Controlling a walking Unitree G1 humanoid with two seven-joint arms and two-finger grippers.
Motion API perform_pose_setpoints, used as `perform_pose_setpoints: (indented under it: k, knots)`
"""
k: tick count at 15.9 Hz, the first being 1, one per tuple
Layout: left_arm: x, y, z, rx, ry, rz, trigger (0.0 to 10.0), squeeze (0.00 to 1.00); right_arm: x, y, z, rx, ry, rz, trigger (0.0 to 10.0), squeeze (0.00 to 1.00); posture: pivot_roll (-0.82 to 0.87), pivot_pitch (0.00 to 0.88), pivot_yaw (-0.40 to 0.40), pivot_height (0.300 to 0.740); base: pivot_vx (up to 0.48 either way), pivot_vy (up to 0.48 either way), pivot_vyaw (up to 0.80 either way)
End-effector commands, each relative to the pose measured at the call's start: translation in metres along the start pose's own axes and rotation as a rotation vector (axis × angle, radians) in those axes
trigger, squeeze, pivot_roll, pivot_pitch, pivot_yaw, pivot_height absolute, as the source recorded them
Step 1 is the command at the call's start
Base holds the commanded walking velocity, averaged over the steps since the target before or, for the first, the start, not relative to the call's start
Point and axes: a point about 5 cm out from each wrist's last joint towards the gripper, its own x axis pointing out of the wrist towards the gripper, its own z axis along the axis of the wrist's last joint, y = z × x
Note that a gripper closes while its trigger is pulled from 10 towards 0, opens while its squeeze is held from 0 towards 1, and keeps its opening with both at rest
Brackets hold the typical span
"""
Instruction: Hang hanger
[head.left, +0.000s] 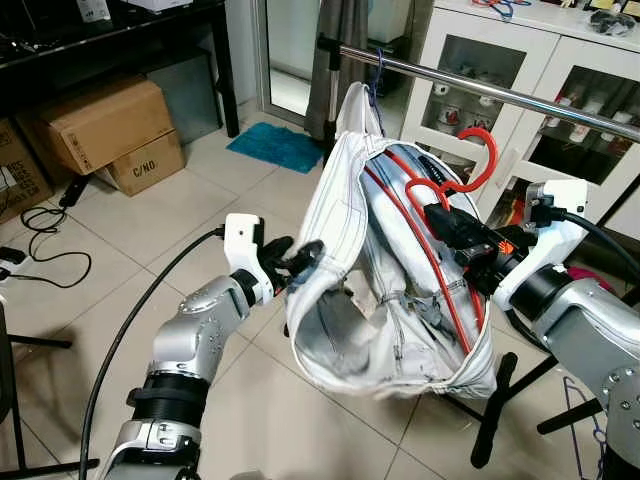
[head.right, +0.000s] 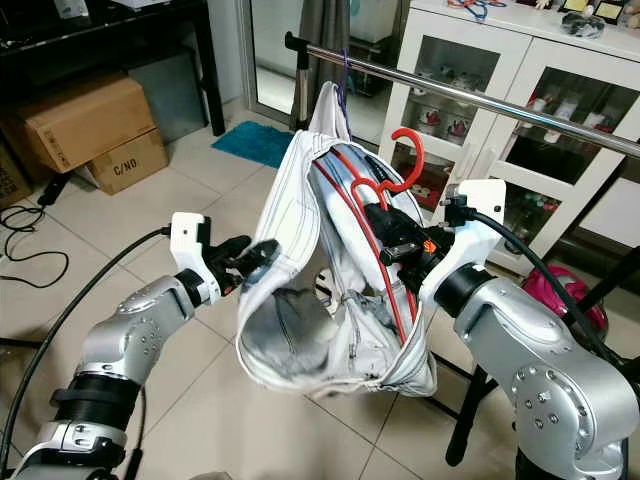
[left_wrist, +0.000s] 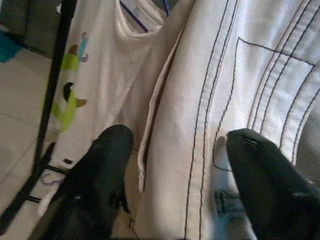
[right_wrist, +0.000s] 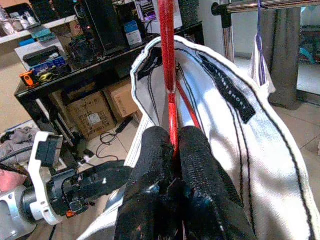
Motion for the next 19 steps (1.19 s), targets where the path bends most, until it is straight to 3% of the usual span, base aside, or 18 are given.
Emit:
perform_pose_setpoints:
  k: [1,7,17,19]
  knots:
    - [0.002,-0.003,0.005,-0.015,-0.012,-0.029,0.0,0.0,-0.001,0.007,0.014,-0.03,-0.068,0.04,0.0,0.0,0.02,0.0,-0.029,0.74,0.0,0.0,0.0]
    - [0.001,-0.009,0.003,-0.117,0.011,-0.1,0.0,0.0,0.0,0.007,0.014,-0.03,-0.068,0.046,0.0,0.0,0.02,0.0,-0.032,0.74,0.0,0.0,0.0]
    - [-0.001,-0.002,0.005,-0.144,0.009,-0.053,0.0,0.0,0.002,0.008,0.013,-0.032,-0.061,0.055,0.0,0.0,0.02,0.0,-0.035,0.74,0.0,0.0,0.0]
    - [-0.003,-0.002,0.014,-0.127,-0.034,-0.058,0.0,0.0,0.002,0.008,0.01,-0.054,-0.031,0.053,0.0,0.0,0.02,0.0,-0.034,0.74,0.0,0.0,0.0]
